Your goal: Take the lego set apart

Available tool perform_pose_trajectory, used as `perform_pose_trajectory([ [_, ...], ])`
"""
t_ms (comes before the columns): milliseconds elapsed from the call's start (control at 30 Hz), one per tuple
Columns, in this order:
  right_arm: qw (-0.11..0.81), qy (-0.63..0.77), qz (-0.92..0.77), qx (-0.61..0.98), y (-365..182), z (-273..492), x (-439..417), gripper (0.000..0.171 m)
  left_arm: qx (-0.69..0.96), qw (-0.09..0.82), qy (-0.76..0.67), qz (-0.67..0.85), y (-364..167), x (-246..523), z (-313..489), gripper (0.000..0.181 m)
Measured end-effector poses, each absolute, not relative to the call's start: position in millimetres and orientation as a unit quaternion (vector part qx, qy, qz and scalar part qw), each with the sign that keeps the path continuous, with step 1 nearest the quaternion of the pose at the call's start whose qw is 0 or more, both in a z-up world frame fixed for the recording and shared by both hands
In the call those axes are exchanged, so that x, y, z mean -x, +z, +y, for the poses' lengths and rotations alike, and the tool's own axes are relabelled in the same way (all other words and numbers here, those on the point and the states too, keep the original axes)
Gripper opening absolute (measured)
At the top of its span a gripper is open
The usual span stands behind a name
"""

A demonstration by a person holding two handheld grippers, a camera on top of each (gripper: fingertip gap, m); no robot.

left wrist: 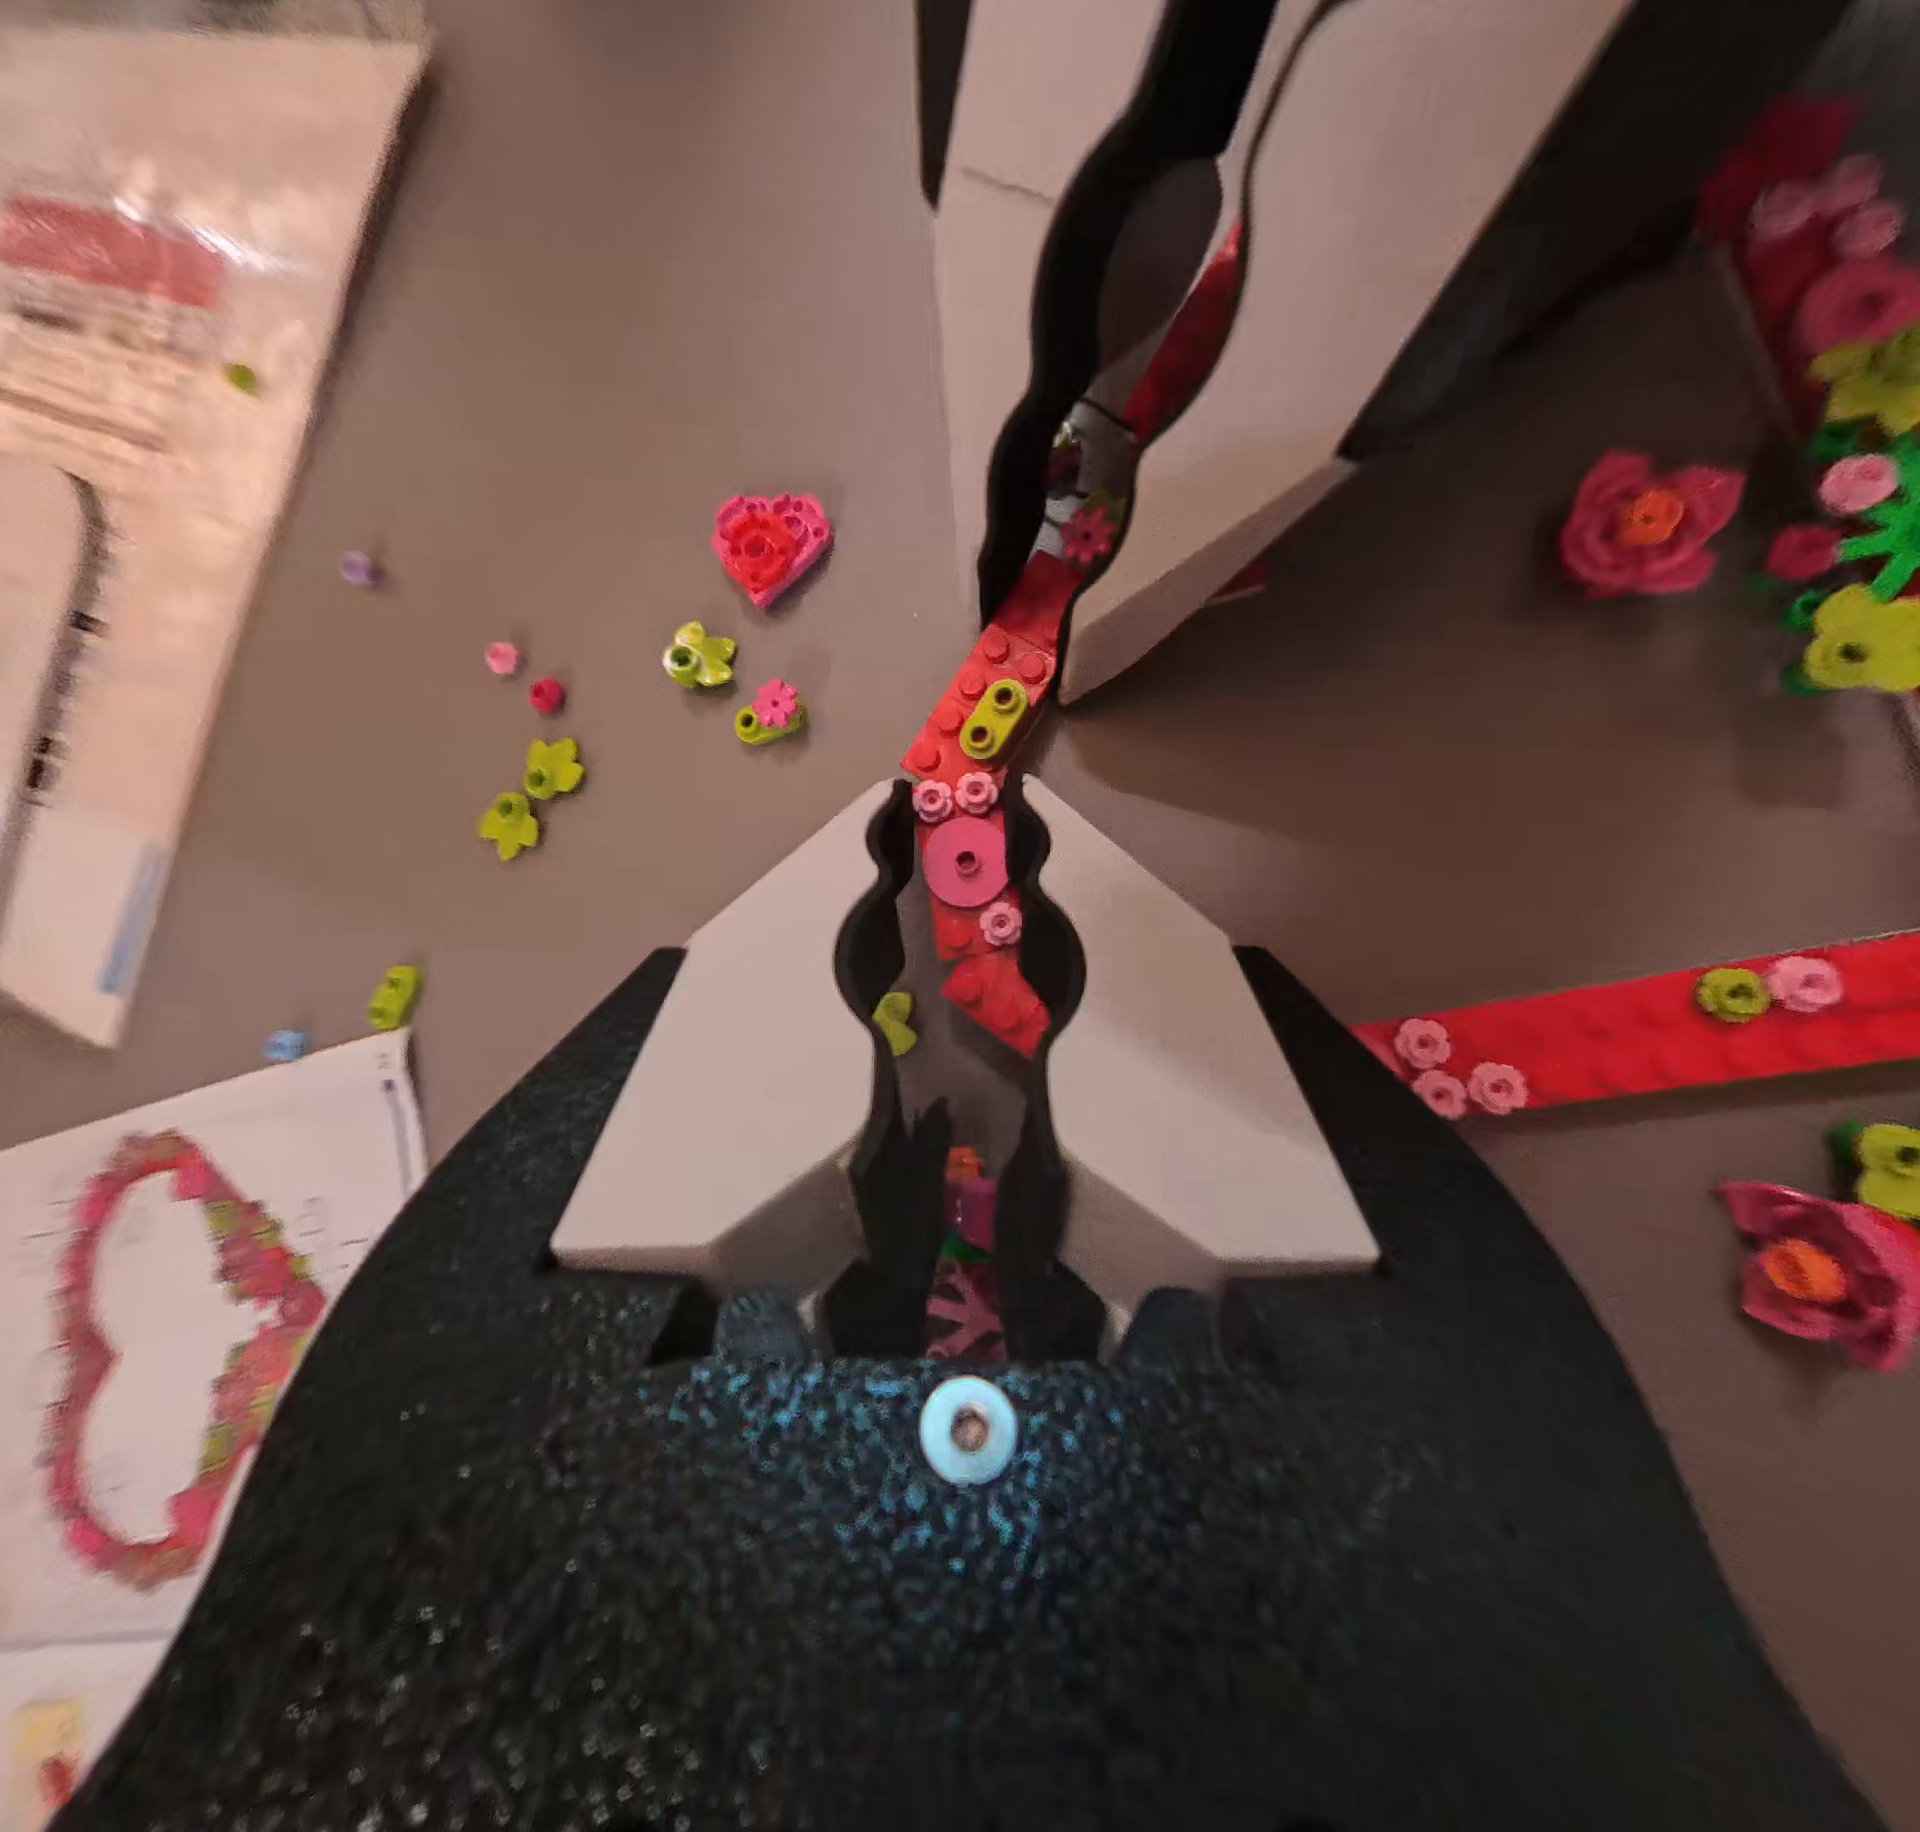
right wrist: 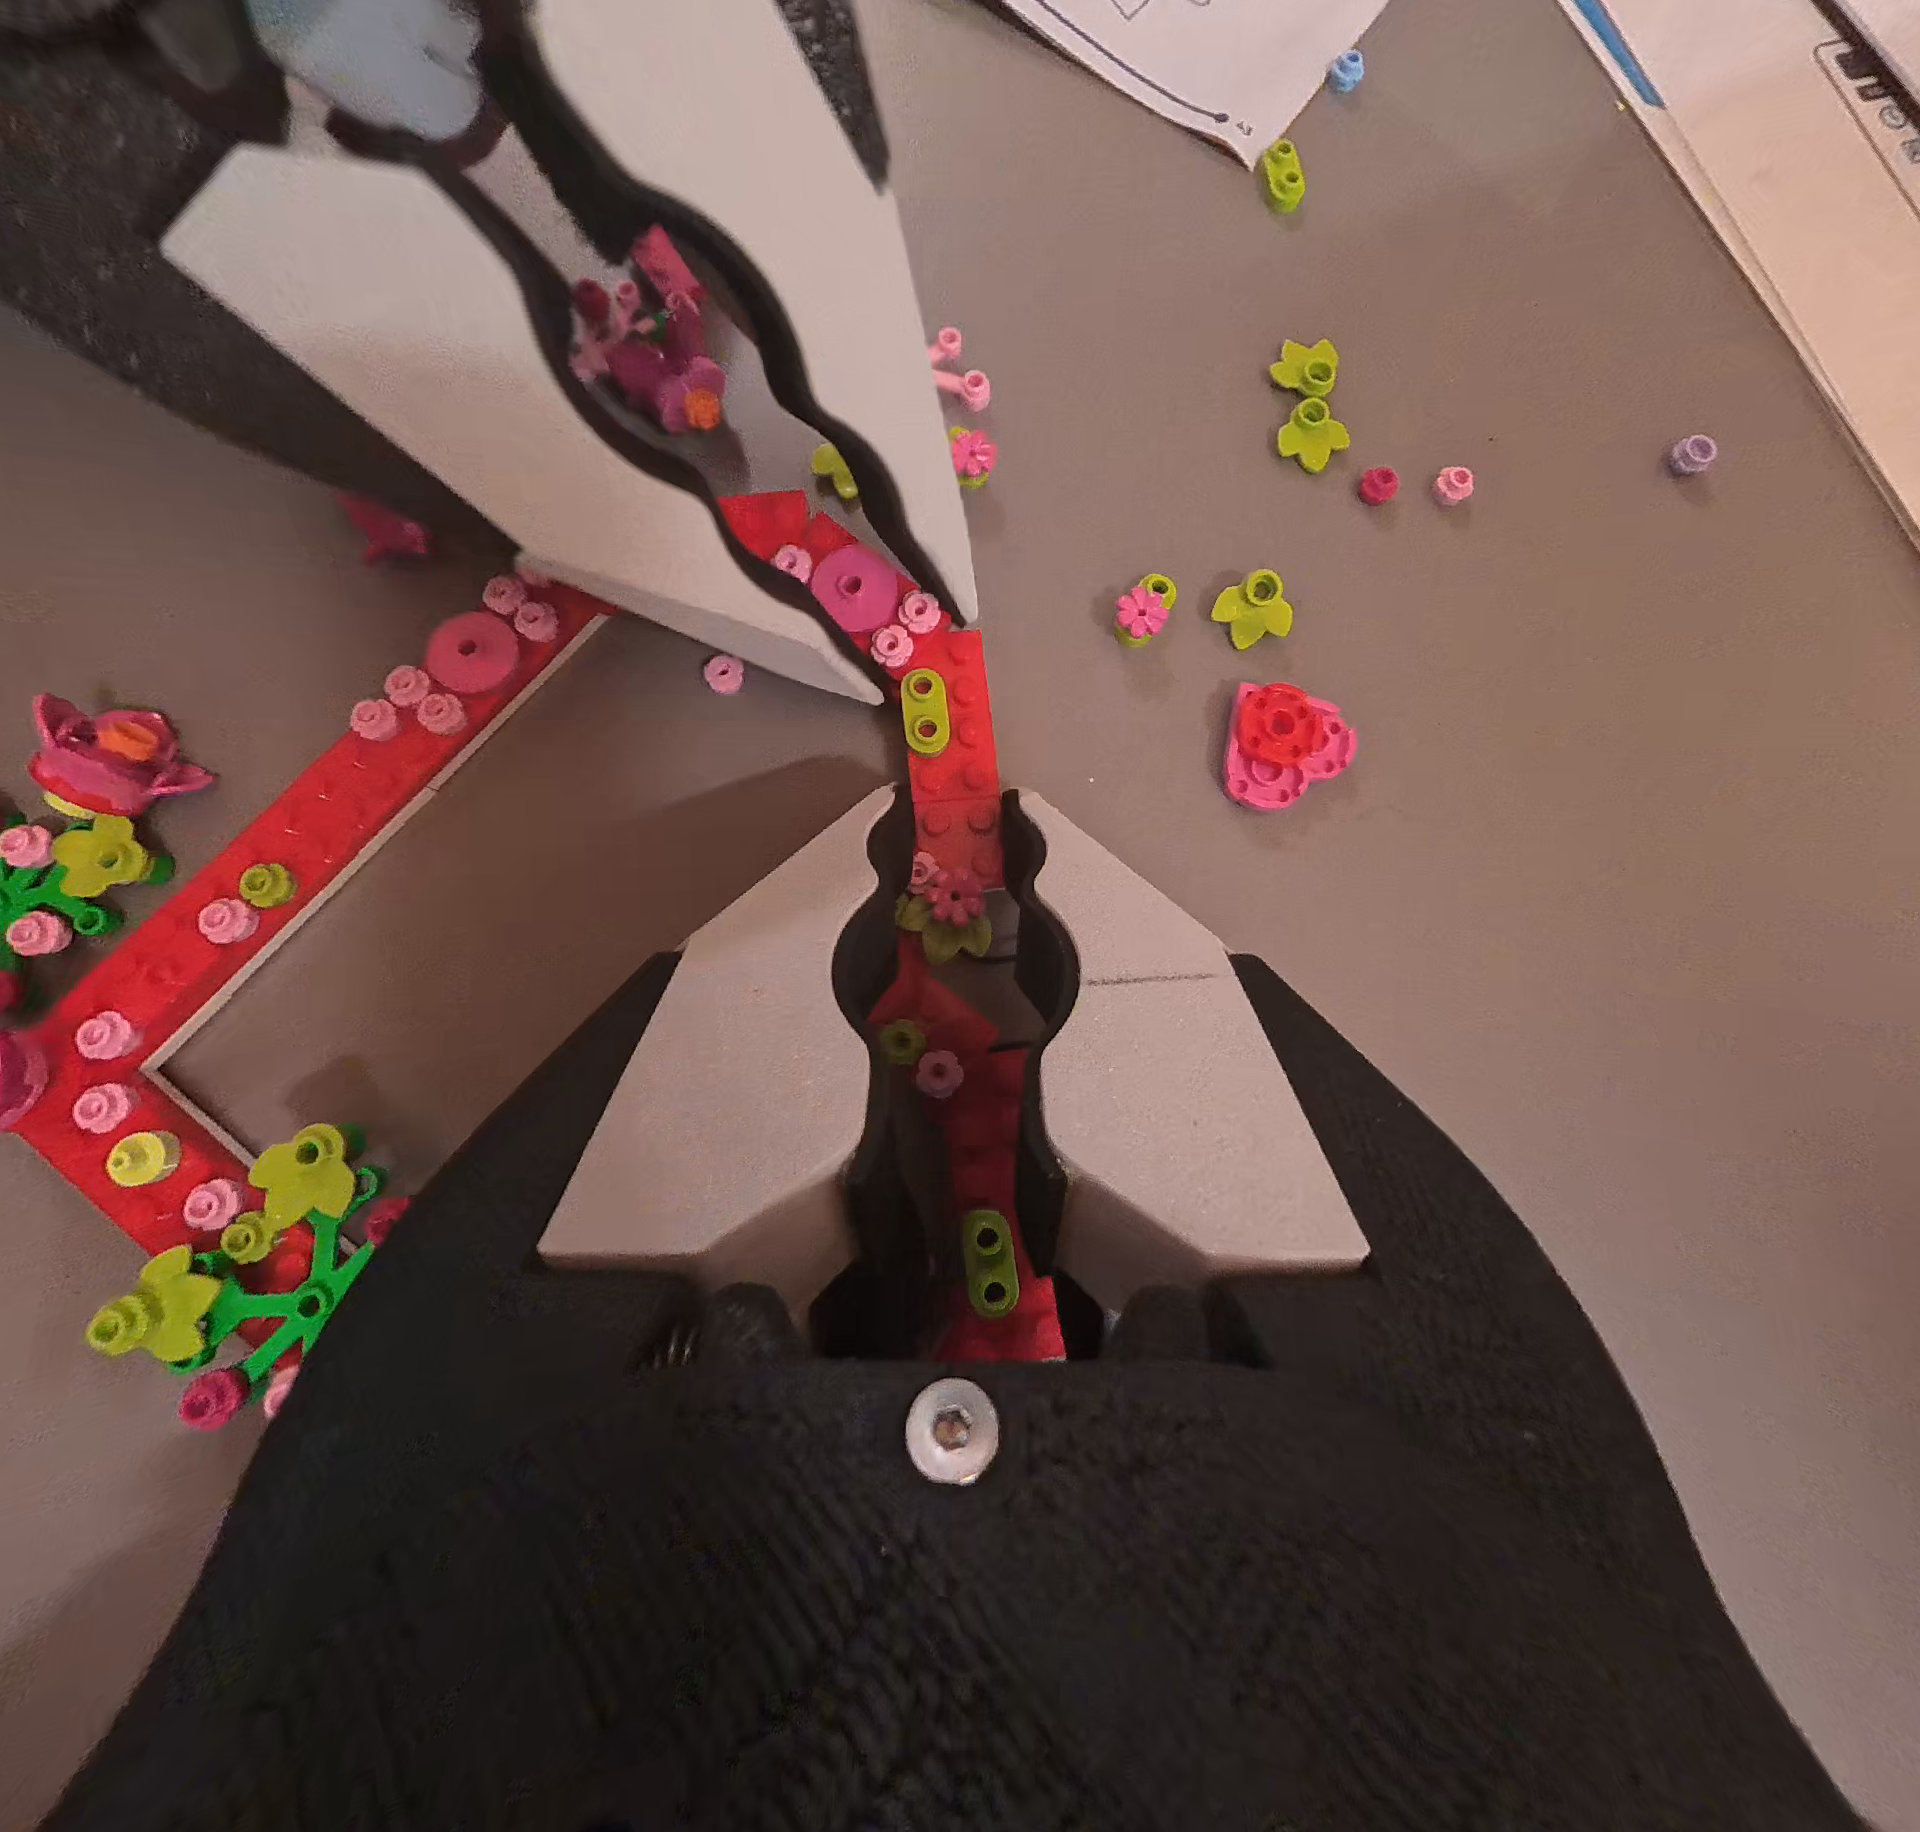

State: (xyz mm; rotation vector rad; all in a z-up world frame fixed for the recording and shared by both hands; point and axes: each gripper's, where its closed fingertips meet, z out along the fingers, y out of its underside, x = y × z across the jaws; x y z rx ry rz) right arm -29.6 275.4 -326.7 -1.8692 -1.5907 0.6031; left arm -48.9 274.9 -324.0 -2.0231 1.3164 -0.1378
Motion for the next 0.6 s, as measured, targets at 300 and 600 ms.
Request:
perform_pose_trajectory([
  [300,0.307,0.227,-0.600,0.703,-326.6,275.9,31.4,0.016,0.710,0.436,0.065,0.549,-315.9,46.5,272.0,0.002],
  [600,0.310,0.229,-0.601,0.700,-326.2,275.6,31.2,0.017,0.894,0.293,-0.061,0.334,-323.0,115.8,261.2,0.008],
])
